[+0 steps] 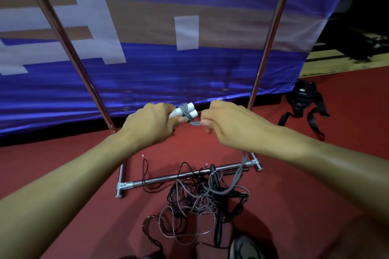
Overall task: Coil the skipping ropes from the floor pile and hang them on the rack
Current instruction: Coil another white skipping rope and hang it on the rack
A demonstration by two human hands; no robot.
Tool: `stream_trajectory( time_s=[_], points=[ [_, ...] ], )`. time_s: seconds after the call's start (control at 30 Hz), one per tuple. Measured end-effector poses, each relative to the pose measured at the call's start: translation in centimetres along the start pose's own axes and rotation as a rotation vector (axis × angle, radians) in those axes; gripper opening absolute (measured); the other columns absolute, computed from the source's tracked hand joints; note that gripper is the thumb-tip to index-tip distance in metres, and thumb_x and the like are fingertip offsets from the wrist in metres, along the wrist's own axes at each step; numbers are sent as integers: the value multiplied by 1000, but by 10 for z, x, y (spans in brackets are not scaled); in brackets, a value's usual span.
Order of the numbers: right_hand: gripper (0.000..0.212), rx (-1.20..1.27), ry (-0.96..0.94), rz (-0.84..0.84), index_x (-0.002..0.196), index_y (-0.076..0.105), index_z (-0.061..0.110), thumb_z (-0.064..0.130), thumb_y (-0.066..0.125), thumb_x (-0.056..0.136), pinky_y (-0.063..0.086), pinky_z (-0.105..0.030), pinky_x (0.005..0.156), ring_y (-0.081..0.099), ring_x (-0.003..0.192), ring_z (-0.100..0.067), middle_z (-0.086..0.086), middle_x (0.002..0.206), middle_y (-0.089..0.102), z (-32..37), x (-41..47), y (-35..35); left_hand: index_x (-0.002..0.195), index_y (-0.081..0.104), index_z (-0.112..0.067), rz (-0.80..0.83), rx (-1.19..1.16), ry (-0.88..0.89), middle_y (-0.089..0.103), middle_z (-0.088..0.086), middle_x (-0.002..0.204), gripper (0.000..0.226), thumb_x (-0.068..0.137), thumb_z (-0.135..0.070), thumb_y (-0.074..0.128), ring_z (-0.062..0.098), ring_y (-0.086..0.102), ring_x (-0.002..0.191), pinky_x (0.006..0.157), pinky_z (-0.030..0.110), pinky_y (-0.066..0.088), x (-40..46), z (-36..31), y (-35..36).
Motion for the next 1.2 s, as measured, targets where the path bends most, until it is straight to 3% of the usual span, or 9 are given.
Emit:
stream_trajectory(
  time_s=[0.17,0.37,0.6,0.67,0.77,0.87,0.93,1.03,1.2],
  points=[
    [37,136,142,84,88,72,27,32,42,108,41,-30,56,53,53,-13,5,60,57,-18,1,10,93,54,-28,28,194,32,64,4,95,33,100,-60,48,37,65,97,72,38,44,-6,-20,9],
    [35,199,141,218,84,69,26,33,44,108,44,-33,58,49,54,-18,5,64,55,-11,1,24,89,49,-34,156,264,157,69,-3,97,29,98,-62,48,29,68,92,72,38,50,-14,-41,21],
    [24,279,-29,241,87,70,30,33,53,103,49,-35,58,53,53,-11,6,66,62,-3,-3,21,93,69,-27,351,-143,237,77,-10,83,23,98,-49,63,4,72,61,69,31,61,-26,-44,32],
    [23,249,-120,223,85,65,29,31,54,104,50,-25,61,60,58,-5,10,71,67,6,-6,18,92,70,-28,379,-137,265,78,-9,83,22,99,-47,62,5,71,60,68,27,58,-29,-47,33],
    [17,-8,-243,126,89,53,37,44,49,104,51,-37,69,62,76,-14,11,80,63,16,-7,6,90,67,-24,433,-44,257,78,-6,81,31,101,-51,57,8,71,61,68,26,57,-31,-50,42],
    [17,-148,-335,53,94,42,37,51,40,104,43,-36,61,57,68,-15,9,70,56,27,-8,-8,107,66,-25,531,-7,271,78,-6,80,32,101,-54,54,5,70,60,70,27,57,-38,-62,55],
    [13,-43,-363,135,101,45,36,48,48,103,42,-32,59,55,64,-9,8,69,60,31,-10,-5,113,61,-32,618,-39,296,78,-8,85,23,102,-51,54,6,69,59,68,26,56,-45,-70,61],
    [23,42,-328,312,106,52,36,47,68,93,46,-31,65,54,70,-7,7,70,58,22,-15,9,104,67,-24,706,-34,270,78,-7,88,29,101,-51,56,4,62,52,53,15,46,-51,-67,63],
    [7,56,-442,284,95,69,30,37,72,94,45,-23,71,56,78,-3,14,82,62,25,-18,2,95,67,-30,815,-96,277,78,-8,87,25,100,-53,57,9,70,68,72,34,59,-62,-69,61]
  ],
)
Point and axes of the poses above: each hand's wrist, its own x-axis towards the middle knuckle, its own y-axis out of the palm, z = x × y, the point moved 10 cm from there along x, towards the middle knuckle
